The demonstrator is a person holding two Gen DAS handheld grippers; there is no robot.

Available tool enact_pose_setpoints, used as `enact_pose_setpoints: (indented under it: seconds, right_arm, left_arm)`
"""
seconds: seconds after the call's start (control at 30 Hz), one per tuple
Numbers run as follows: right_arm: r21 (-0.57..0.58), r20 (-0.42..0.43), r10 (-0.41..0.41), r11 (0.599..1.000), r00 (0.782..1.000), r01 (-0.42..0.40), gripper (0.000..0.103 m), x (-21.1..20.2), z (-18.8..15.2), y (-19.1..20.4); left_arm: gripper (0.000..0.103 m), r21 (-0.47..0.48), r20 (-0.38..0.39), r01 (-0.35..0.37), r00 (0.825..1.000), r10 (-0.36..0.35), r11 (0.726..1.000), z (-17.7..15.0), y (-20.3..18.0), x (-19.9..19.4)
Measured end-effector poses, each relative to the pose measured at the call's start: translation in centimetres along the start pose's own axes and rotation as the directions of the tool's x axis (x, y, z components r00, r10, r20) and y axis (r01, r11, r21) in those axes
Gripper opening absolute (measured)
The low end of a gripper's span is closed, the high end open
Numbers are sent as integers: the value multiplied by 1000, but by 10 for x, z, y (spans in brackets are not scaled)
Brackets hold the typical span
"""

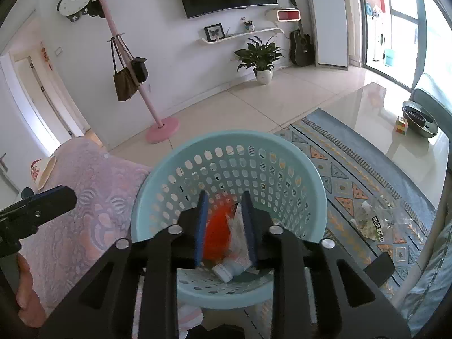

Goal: Collect trash
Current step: 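Carry the red bag and dotted wrapper over the blue basket and open both grippers, then grasp the pink packet with the right gripper while the left grasps the teal packet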

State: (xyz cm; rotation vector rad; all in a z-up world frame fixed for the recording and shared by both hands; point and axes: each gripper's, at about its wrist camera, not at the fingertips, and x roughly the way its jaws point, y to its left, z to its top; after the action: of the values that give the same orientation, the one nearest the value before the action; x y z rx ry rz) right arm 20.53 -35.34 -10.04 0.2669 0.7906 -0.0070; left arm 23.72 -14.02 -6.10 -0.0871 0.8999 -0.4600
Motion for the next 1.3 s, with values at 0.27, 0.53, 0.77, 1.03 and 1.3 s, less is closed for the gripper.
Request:
enact_pose_setpoints:
  seconds: [0.27, 0.53, 0.77, 1.03, 1.3]
  right_arm:
    - [-46, 33, 31, 999, 999, -30, 31, -21, 3, 29]
    - [-154, 103, 106, 984, 989, -89, 48, -55, 8, 88]
    - [-222, 109, 207, 958, 972, -179, 65, -68, 11, 145]
    - [-374, 10, 290, 888, 957, -265, 65, -51, 6, 230]
    - [-601, -137, 218, 757, 966, -256, 66, -2, -25, 302]
  left_arm:
    - [78, -83, 60, 51, 997, -47, 995, -19, 23, -44]
    - [78, -165, 138, 26, 990, -4, 986, -35, 59, -91]
    - [78, -253, 207, -62, 971, 117, 965, -51, 105, -142]
    - [80, -453, 177, -185, 940, 291, 872, -82, 179, -180]
    - [78, -541, 66, -216, 952, 298, 813, -92, 227, -166]
